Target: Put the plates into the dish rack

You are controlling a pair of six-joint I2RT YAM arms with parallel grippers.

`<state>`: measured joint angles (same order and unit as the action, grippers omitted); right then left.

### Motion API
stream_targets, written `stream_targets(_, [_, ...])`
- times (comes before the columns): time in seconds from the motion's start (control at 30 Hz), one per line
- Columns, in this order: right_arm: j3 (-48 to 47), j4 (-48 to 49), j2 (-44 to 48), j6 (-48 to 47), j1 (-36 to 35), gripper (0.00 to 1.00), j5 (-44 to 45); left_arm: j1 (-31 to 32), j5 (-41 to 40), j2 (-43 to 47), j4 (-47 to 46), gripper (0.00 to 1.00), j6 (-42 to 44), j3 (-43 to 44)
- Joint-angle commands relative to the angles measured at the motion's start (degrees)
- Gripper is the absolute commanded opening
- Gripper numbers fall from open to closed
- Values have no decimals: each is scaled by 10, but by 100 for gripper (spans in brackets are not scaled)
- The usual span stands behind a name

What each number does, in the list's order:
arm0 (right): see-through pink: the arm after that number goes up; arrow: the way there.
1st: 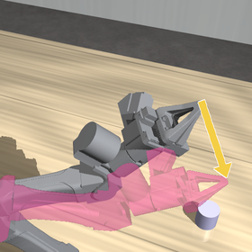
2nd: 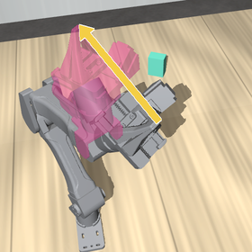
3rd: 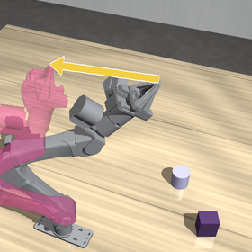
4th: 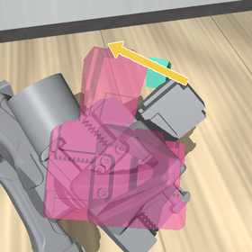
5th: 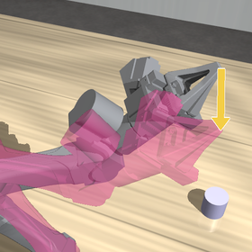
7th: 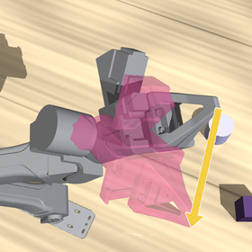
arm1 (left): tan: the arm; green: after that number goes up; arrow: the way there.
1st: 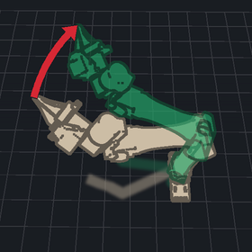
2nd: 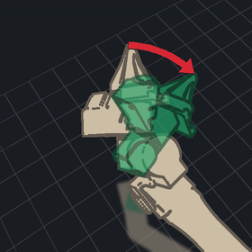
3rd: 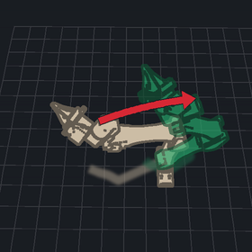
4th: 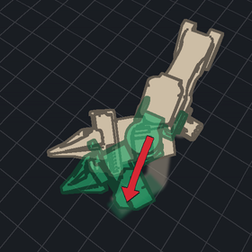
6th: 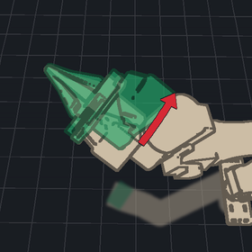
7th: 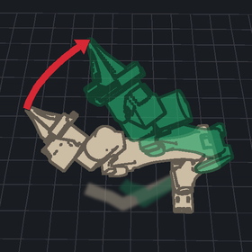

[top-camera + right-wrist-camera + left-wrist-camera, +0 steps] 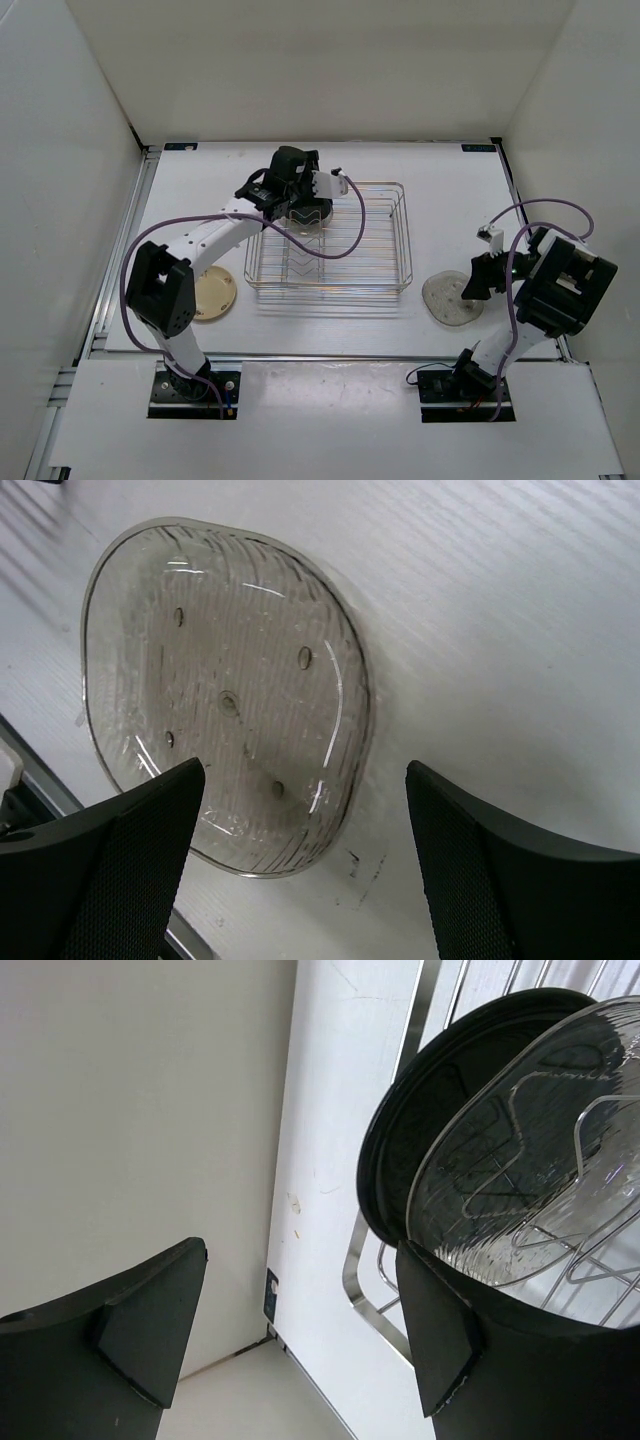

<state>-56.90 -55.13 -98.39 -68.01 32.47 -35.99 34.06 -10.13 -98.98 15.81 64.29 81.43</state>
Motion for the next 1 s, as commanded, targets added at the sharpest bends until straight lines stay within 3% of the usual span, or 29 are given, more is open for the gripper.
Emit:
stream_targets(0.0, [-14, -42, -10, -34, -11, 85, 2, -7, -7, 43, -5, 89, -8, 7])
stream_targets(0.27, [-32, -80, -26, -53, -21, 81, 2, -17, -13, 59, -5, 90, -8, 19])
stream_targets(0.37, [-32, -85, -31, -53, -21, 74, 2, -23, -13, 64, -5, 90, -8, 19])
stream_targets(0.53, [-37, -85, -31, -53, -21, 52, 2, -42, -18, 76, -5, 90, -14, 19])
stream_targets(0.97, [-32, -62, -14, -29, -21, 23, 2, -58, -18, 103, -5, 90, -14, 8])
